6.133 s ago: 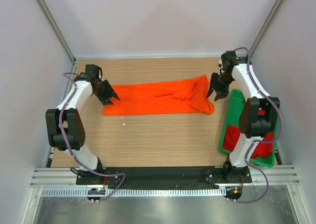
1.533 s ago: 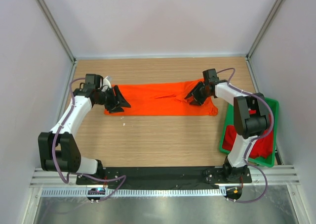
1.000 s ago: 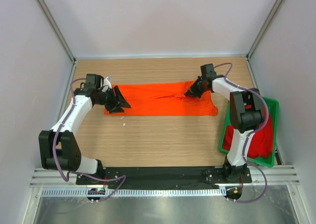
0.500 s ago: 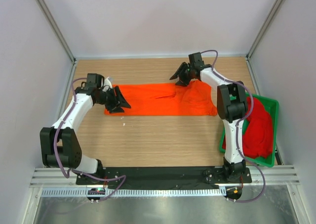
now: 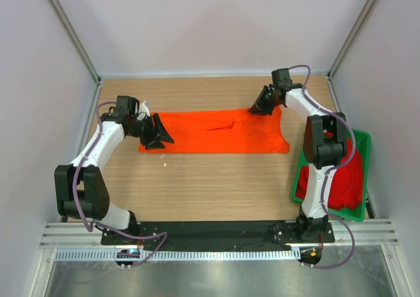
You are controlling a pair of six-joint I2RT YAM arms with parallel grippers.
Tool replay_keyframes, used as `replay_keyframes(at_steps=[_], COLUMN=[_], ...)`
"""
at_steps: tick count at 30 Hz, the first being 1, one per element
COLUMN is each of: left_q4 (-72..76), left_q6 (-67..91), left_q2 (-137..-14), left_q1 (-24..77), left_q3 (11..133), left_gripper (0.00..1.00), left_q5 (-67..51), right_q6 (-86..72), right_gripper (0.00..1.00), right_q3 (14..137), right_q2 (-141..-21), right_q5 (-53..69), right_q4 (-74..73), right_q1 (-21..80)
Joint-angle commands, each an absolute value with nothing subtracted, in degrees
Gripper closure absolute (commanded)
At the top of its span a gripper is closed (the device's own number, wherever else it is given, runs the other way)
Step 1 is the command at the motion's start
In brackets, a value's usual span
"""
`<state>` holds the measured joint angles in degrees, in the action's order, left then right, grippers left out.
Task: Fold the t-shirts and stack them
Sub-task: Fold the tshirt
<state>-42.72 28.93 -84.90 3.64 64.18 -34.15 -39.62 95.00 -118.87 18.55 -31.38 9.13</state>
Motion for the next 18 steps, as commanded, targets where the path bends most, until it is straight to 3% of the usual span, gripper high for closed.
replay_keyframes(at_steps=[1,5,18], left_q4=[-43.0,-43.0,-44.6], left_q6=[27.7,27.7,27.3], left_q2=[-85.4,-85.8,-85.5], left_q1=[3.8,3.8,3.8], left_q3=[66.0,65.8,66.9], left_gripper=[0.50,0.50,0.50], left_q5=[-35.7,-35.9,-34.7], right_q6=[-36.7,-36.7,-37.1], right_gripper=[0.78,0.84,0.86], right_q3=[91.9,90.0,98.5], right_q2=[-115.4,-116.6,-127.3], right_q5=[21.3,22.1,23.4], right_q4=[-29.7,-27.6,-25.0], right_q1=[8.2,7.1,5.2])
